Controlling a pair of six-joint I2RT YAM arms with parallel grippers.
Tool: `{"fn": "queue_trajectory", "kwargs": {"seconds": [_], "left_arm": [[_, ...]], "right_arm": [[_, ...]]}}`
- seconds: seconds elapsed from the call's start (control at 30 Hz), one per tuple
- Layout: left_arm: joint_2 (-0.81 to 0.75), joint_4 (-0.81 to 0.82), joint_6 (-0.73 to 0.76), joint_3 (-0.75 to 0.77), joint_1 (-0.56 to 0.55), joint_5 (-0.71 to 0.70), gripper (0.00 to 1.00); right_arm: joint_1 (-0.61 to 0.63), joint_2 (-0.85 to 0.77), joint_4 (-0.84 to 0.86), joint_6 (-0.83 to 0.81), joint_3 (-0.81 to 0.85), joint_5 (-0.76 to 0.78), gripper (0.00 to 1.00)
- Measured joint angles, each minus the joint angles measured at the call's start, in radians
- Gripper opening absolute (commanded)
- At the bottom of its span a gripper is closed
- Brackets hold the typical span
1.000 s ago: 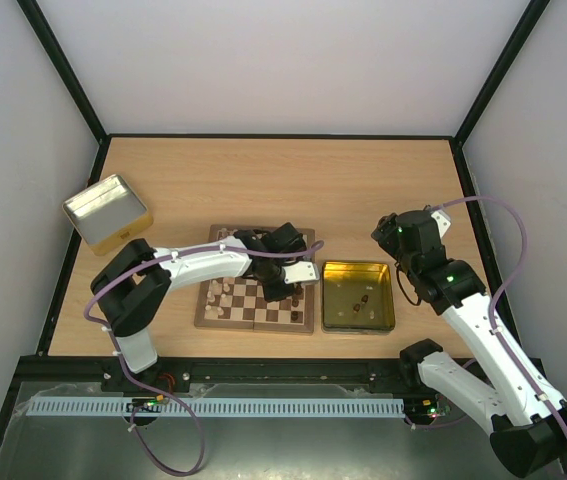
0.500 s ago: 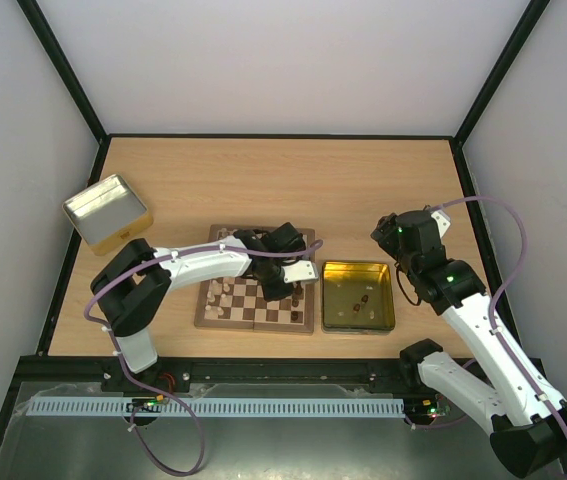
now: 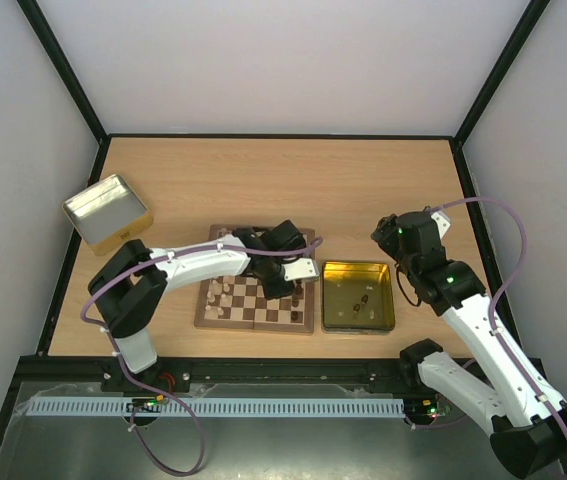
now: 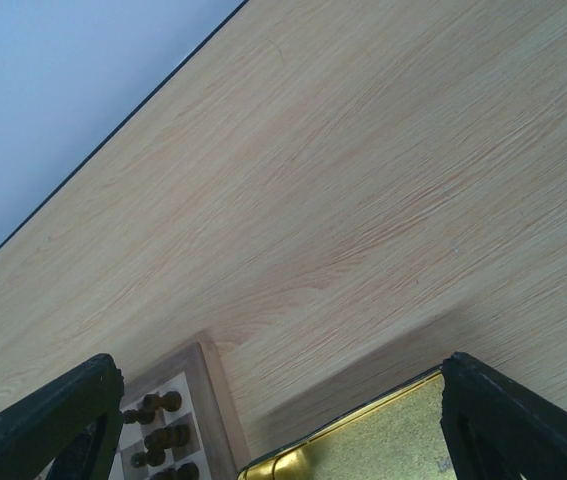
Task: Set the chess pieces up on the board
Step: Place the chess piece on the chessboard, then pick up the chess piece from the storage box.
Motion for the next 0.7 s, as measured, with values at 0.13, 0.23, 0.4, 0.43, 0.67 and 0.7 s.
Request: {"fn": "queue_trajectory", "kwargs": {"seconds": [0.13,0.23,0.4,0.43,0.67,0.7], "left_arm": [[-0.019,-0.011,0.0,0.006,0.0,0.0,0.29],[-0.034,-0.024,0.002,0.012,0.0,-0.004,0.29],[-0.05,-0.072,0.024,0.064,-0.003,-0.03,0.33],[-0.05,-0.093,0.029,0.095,-0.005,-0.038,0.33],[0.02,-0.161,0.048,0.358,-0.059,-0.038,0.33],[0.047,-0.163,0.049,0.399,-0.069,-0.033,0.32]], "right_arm": [[0.0,0.0,0.0,0.0,-0.002,0.0,0.84],[0.0,0.0,0.0,0.0,-0.002,0.0,0.84],[0.0,0.0,0.0,-0.001,-0.01,0.005,0.84],[0.0,-0.001,0.0,-0.001,-0.013,0.009,0.84],[0.0,-0.003,0.0,-0.001,-0.025,0.04,0.84],[0.0,-0.003,0.0,-0.001,-0.025,0.048,0.84]]}}
